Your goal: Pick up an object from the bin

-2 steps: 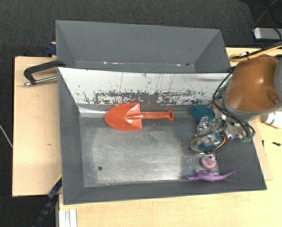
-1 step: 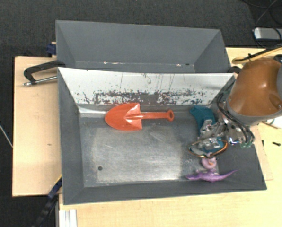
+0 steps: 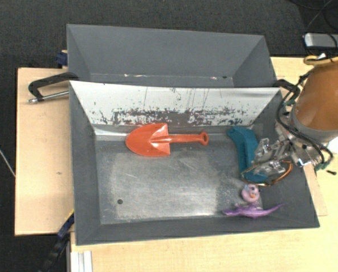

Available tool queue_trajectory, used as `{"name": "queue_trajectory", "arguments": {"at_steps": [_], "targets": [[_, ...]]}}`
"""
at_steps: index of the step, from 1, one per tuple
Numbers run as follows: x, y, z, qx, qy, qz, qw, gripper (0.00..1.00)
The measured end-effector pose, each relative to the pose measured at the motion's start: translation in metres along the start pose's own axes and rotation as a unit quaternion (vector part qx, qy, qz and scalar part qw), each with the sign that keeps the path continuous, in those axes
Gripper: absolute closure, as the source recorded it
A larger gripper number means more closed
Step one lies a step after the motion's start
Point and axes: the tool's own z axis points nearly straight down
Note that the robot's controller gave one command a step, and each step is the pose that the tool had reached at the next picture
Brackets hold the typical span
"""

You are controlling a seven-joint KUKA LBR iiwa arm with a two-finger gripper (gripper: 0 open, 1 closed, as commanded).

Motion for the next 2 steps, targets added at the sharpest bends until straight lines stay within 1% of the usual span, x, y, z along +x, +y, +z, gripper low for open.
{"name": "queue_trajectory", "arguments": {"at_steps": [1,2], "targets": [[-0.021,0.016,-0.014,0.003,-0.0051,0.130,0.9915,1.00],[-0.028,0.031,-0.004,-0.001,-0.0007,0.202,0.9795,1.00]]}}
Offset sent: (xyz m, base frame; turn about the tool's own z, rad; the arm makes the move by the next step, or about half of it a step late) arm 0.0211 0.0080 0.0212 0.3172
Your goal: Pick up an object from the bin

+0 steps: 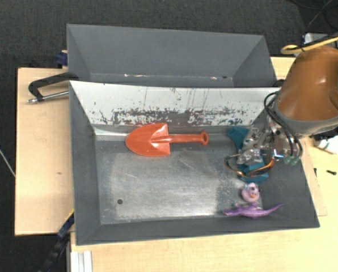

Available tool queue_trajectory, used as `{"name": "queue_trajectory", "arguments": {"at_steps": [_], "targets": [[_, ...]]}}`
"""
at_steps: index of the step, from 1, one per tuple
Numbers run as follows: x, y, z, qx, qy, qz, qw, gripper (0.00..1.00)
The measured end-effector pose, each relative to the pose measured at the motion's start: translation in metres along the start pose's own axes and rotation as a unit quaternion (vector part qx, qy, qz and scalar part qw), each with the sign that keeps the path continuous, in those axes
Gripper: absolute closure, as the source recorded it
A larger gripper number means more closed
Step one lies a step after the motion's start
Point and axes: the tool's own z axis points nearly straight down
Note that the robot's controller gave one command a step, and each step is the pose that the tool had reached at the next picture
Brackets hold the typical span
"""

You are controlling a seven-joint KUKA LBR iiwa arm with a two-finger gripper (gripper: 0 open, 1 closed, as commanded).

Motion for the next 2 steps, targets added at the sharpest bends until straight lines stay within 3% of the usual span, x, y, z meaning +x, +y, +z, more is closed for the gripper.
{"name": "queue_trajectory", "arguments": {"at_steps": [1,2], "targets": [[-0.013,-0.002,-0.048,0.001,0.0006,-0.087,0.9962,1.00],[0.003,-0.007,-0.116,0.001,-0.0003,-0.233,0.9725,1.00]]}}
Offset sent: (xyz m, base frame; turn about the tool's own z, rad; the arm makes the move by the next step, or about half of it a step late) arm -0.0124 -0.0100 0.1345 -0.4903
